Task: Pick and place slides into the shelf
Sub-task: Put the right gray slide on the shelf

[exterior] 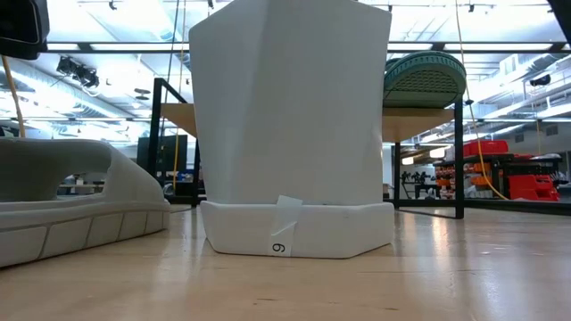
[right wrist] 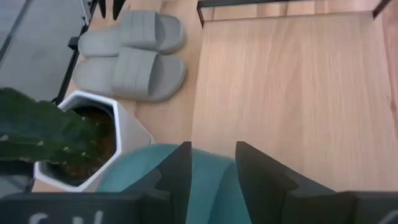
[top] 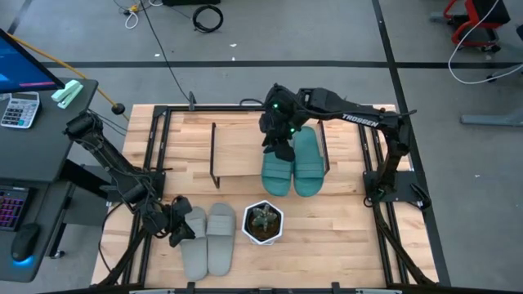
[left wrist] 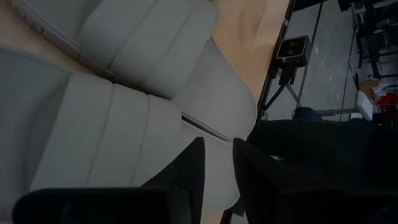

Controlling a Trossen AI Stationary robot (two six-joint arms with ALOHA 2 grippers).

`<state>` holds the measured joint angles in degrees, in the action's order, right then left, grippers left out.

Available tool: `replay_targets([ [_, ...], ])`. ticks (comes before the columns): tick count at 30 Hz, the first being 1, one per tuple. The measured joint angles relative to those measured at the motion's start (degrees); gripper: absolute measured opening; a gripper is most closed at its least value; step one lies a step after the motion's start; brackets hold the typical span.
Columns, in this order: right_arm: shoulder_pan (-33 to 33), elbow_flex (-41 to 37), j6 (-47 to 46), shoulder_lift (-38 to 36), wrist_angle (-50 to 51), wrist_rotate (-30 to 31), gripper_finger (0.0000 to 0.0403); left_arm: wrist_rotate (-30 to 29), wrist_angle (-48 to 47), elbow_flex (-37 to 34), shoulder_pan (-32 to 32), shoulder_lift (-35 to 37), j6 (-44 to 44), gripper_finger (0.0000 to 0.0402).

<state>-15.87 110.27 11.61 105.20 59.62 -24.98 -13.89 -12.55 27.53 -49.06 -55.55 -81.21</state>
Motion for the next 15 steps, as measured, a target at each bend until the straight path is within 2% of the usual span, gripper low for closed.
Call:
replay_targets([
  [9, 1.93, -0.08, -1.44, 1.88, -5.14, -1.15, 0.0131, -1.55, -0.64, 0.00, 0.00, 0.00, 0.60, 0.0089],
  [15, 3.80, -0.12, -1.53, 4.14, -4.09, -1.54, 0.0131, -1.53, -0.66, 0.00, 0.00, 0.00, 1.28, 0.0089],
])
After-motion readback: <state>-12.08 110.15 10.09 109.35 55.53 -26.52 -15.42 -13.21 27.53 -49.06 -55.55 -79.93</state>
